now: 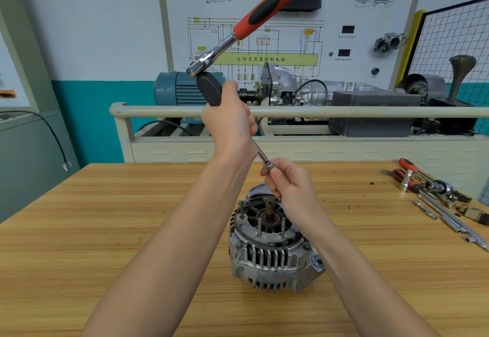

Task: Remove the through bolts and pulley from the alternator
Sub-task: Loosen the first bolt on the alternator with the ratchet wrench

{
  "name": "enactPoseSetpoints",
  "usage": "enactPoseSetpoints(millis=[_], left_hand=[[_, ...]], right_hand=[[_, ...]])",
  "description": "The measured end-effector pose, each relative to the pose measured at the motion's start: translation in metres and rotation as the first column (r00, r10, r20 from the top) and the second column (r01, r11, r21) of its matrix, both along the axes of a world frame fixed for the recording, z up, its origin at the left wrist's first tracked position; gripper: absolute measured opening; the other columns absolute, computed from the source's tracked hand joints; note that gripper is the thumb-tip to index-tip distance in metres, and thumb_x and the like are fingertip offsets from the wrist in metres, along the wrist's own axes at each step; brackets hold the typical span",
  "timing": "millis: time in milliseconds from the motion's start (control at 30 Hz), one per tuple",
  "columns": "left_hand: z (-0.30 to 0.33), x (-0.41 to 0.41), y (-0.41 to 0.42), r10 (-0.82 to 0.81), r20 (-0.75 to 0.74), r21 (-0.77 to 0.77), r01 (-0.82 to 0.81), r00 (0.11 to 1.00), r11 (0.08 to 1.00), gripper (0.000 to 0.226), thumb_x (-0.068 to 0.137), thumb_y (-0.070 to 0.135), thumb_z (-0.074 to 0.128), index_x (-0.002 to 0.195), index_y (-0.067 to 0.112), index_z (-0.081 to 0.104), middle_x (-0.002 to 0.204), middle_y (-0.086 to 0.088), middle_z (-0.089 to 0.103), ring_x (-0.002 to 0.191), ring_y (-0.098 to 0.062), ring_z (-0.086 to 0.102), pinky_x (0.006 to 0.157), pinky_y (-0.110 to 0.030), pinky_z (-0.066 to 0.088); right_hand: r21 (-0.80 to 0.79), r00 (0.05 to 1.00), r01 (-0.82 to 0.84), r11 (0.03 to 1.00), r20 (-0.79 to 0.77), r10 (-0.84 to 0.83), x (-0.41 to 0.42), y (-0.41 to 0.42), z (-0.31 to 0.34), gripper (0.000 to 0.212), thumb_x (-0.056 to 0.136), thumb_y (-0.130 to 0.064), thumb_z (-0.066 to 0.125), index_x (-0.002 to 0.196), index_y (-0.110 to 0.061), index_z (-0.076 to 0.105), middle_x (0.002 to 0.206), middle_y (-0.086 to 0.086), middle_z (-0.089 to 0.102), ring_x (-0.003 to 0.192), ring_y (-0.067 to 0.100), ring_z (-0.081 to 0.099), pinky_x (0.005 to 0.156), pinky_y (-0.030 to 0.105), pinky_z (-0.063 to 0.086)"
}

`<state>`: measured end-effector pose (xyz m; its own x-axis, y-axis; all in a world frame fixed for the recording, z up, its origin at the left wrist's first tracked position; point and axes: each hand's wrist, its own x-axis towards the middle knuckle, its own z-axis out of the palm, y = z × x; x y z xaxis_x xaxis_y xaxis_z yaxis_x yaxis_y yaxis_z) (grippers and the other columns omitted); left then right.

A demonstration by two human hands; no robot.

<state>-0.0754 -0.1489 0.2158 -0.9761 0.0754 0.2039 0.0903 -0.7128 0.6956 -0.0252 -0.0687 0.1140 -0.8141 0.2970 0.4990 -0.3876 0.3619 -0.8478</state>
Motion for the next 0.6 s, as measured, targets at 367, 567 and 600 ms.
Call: enactPoseSetpoints(millis=[367, 567, 600], left_hand=[[-0.0068, 0.0000, 0.0028, 0.041, 0.016, -0.063, -0.040, 0.999, 0.997, 0.027, 0.092, 0.015, 0.053, 0.070, 0.015, 0.037, 0.041, 0.008, 0.028, 0.033, -0.007, 0.023, 0.034, -0.017, 0.020], [-0.0042, 0.0037, 0.0023, -0.009, -0.033, -0.049, 0.007, 0.999, 0.999, 0.030, 0.092, 0.013, 0.052, 0.069, 0.017, 0.034, 0.042, 0.008, 0.026, 0.034, -0.007, 0.021, 0.034, -0.016, 0.018], [-0.0034, 0.0042, 0.0020, -0.017, -0.040, -0.045, 0.015, 0.999, 0.999, 0.031, 0.092, 0.013, 0.052, 0.068, 0.018, 0.032, 0.042, 0.009, 0.025, 0.034, -0.007, 0.020, 0.034, -0.016, 0.018]], right_hand=[[0.096, 0.997, 0.007, 0.995, 0.073, -0.014, 0.0006, -0.0013, 0.0017, 0.037, 0.102, -0.004, 0.032, 0.072, -0.015, 0.050, 0.052, -0.009, 0.037, 0.048, 0.006, 0.031, 0.052, 0.026, 0.025], [0.104, 0.997, 0.044, 0.994, 0.057, -0.050, -0.0006, -0.0032, 0.0054, 0.039, 0.101, -0.004, 0.032, 0.068, -0.017, 0.048, 0.050, -0.011, 0.038, 0.050, 0.010, 0.033, 0.060, 0.033, 0.027], [0.113, 0.997, 0.062, 0.992, 0.039, -0.067, -0.0008, -0.0038, 0.0058, 0.039, 0.101, -0.005, 0.033, 0.067, -0.018, 0.048, 0.048, -0.014, 0.038, 0.049, 0.010, 0.033, 0.060, 0.033, 0.027]])
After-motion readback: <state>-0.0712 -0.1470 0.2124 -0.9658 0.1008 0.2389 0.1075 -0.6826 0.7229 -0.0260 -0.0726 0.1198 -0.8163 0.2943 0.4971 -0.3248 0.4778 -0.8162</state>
